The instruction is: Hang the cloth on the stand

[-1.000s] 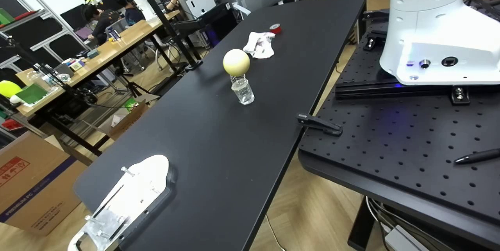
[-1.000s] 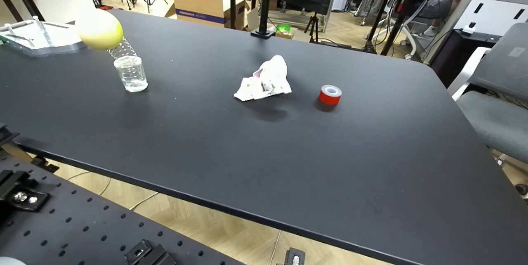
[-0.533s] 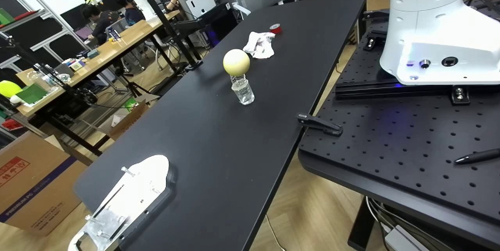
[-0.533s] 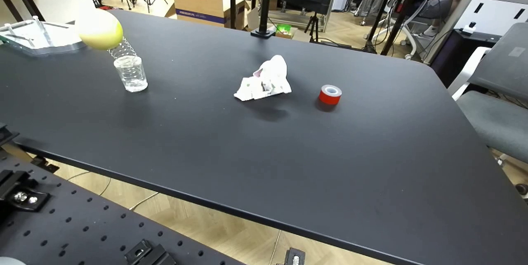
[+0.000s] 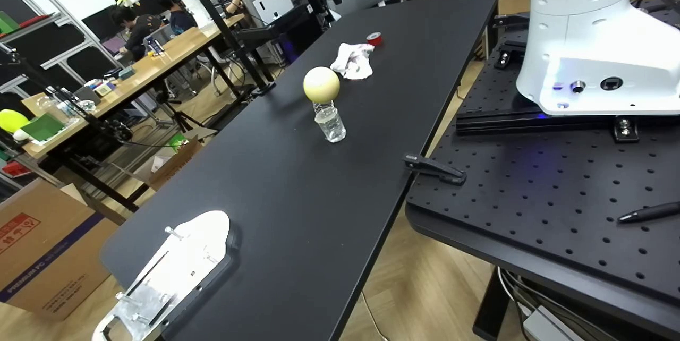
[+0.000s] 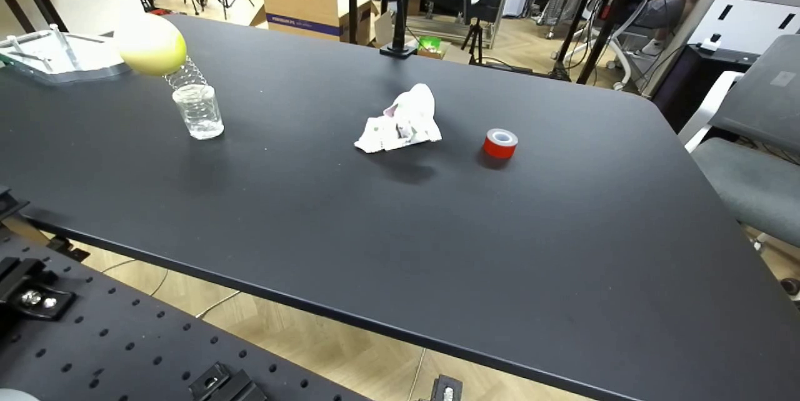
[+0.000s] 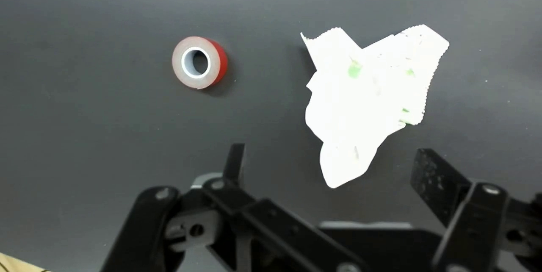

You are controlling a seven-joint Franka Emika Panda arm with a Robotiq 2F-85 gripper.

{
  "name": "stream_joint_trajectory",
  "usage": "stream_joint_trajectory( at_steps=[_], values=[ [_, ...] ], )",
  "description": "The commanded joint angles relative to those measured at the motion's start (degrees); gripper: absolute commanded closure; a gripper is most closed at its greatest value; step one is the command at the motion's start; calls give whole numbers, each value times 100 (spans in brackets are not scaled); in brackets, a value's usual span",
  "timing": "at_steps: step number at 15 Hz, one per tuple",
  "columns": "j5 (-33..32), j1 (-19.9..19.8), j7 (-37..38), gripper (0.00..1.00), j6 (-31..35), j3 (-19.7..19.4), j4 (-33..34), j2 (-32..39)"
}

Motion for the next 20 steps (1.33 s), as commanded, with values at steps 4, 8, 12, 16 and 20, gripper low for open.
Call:
stream_joint_trajectory(
  at_steps=[4,8,12,16,20],
  values=[
    [-44,-36,-116,0,70,25,162,485],
    [-85,21,-9,0,122,36,313,736],
    [-40,2,-34,0,99,46,469,1020],
    [-6,-23,-145,0,33,97,646,1306],
    [10,-44,-204,0,16,152,733,1513]
  ],
)
